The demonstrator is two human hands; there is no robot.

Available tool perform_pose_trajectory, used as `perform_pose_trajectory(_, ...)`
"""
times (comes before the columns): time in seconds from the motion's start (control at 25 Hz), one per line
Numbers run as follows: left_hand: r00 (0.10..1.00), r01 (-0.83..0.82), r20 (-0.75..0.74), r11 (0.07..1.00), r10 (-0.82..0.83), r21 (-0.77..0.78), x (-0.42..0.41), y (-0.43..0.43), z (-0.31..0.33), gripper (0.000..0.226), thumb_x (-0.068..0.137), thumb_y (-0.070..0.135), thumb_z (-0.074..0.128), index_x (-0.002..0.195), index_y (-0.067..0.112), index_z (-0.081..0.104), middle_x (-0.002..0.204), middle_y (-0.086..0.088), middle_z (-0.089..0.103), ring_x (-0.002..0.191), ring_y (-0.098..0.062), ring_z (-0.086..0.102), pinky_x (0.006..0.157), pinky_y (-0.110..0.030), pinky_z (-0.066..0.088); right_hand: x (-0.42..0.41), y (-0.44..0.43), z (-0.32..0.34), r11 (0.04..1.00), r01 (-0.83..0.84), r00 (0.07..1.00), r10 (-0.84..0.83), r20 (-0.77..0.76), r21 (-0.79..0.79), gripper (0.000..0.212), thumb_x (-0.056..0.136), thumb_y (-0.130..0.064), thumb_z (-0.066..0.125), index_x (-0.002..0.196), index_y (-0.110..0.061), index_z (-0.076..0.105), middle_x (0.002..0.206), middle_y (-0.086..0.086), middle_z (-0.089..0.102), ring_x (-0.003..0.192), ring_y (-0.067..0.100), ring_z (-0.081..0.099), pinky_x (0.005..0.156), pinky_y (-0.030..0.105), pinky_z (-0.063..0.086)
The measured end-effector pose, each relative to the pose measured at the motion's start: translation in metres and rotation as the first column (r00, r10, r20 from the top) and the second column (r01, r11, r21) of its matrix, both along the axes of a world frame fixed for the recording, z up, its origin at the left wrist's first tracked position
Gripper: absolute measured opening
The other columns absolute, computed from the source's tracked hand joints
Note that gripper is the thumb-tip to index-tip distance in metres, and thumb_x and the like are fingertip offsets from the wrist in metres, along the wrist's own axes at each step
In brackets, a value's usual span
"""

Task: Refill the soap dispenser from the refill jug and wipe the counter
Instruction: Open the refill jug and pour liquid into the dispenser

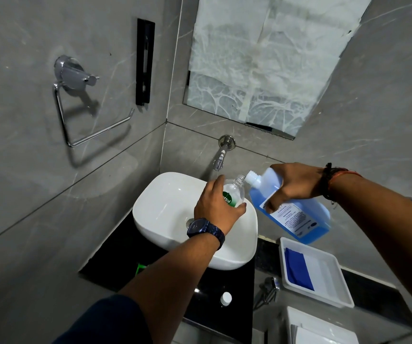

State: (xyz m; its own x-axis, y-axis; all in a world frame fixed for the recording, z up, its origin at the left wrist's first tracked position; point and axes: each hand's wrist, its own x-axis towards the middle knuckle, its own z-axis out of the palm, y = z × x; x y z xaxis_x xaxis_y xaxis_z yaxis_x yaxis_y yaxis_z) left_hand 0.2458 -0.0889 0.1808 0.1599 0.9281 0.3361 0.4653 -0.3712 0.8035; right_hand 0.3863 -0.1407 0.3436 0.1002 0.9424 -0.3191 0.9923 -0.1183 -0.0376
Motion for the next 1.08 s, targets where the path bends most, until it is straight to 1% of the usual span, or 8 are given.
perform_pose_trajectory(0.08, 1.0, -0.001, -0.001, 1.0, 0.001, -0.003, 0.0, 0.001, 0.0, 0.086, 0.061, 0.052, 0.077, 0.134, 0.032, 0.037, 0.128, 0.004, 0.052, 0.108, -0.024, 0.057, 0.081, -0.038, 0.055, -0.002, 0.001, 0.002, 1.0, -0.016, 1.0, 0.016, -0.008, -0.012, 0.052, 0.051, -0.059, 0.076, 0.088, -0.026, 0.06, 0.084, -0.007, 0.071, 0.077, 0.01, 0.065, 0.063, 0.022, 0.048)
perform_pose_trajectory(0.2, 1.0, -0.004, -0.005, 1.0, 0.004, 0.001, 0.001, 0.002, 0.001, 0.085, 0.061, 0.052, 0.077, 0.133, 0.032, 0.037, 0.128, 0.004, 0.052, 0.107, -0.025, 0.058, 0.079, -0.038, 0.055, -0.002, 0.002, 0.004, 1.0, -0.007, 1.0, 0.007, -0.01, -0.025, 0.049, 0.058, -0.053, 0.08, 0.092, -0.027, 0.057, 0.089, -0.005, 0.069, 0.081, 0.011, 0.064, 0.065, 0.024, 0.047)
perform_pose_trajectory(0.36, 1.0, -0.001, -0.027, 1.0, 0.0, -0.006, 0.002, 0.004, 0.0, 0.088, 0.062, 0.052, 0.077, 0.136, 0.03, 0.034, 0.134, 0.003, 0.049, 0.112, -0.025, 0.056, 0.083, -0.038, 0.054, 0.0, 0.005, 0.006, 0.999, 0.027, 0.999, -0.028, -0.015, -0.047, 0.051, 0.059, -0.052, 0.081, 0.095, -0.029, 0.052, 0.091, -0.006, 0.067, 0.085, 0.014, 0.063, 0.07, 0.028, 0.048)
perform_pose_trajectory(0.52, 1.0, 0.001, -0.028, 1.0, -0.001, 0.013, 0.001, 0.005, 0.001, 0.088, 0.061, 0.052, 0.078, 0.135, 0.028, 0.036, 0.133, 0.003, 0.049, 0.111, -0.024, 0.056, 0.083, -0.038, 0.054, 0.0, 0.007, 0.007, 0.997, 0.026, 1.0, -0.027, -0.013, -0.077, 0.051, 0.057, -0.053, 0.081, 0.094, -0.029, 0.054, 0.089, -0.006, 0.07, 0.084, 0.014, 0.066, 0.075, 0.029, 0.053)
perform_pose_trajectory(0.68, 1.0, 0.006, -0.022, 1.0, -0.005, 0.017, 0.001, 0.005, 0.001, 0.088, 0.061, 0.051, 0.078, 0.135, 0.028, 0.037, 0.131, 0.004, 0.05, 0.11, -0.023, 0.056, 0.082, -0.038, 0.055, 0.0, 0.008, 0.008, 0.997, 0.032, 0.999, -0.033, -0.011, -0.073, 0.046, 0.057, -0.049, 0.083, 0.089, -0.028, 0.058, 0.084, -0.008, 0.07, 0.08, 0.011, 0.067, 0.064, 0.023, 0.049)
perform_pose_trajectory(0.96, 1.0, 0.001, -0.024, 1.0, -0.001, 0.01, 0.001, 0.007, 0.002, 0.089, 0.061, 0.052, 0.079, 0.135, 0.027, 0.037, 0.133, 0.003, 0.049, 0.111, -0.024, 0.056, 0.082, -0.037, 0.054, 0.001, 0.012, 0.01, 0.995, 0.036, 0.999, -0.039, -0.028, -0.089, 0.049, 0.051, -0.051, 0.083, 0.087, -0.028, 0.06, 0.081, -0.007, 0.073, 0.075, 0.01, 0.069, 0.061, 0.023, 0.05)
perform_pose_trajectory(1.08, 1.0, -0.001, -0.019, 1.0, 0.001, 0.01, 0.001, 0.007, 0.002, 0.089, 0.061, 0.051, 0.079, 0.135, 0.026, 0.037, 0.132, 0.003, 0.05, 0.111, -0.024, 0.056, 0.082, -0.036, 0.053, 0.001, 0.014, 0.011, 0.993, 0.035, 0.999, -0.039, -0.031, -0.108, 0.054, 0.046, -0.054, 0.081, 0.089, -0.029, 0.059, 0.082, -0.007, 0.073, 0.076, 0.011, 0.07, 0.064, 0.026, 0.054)
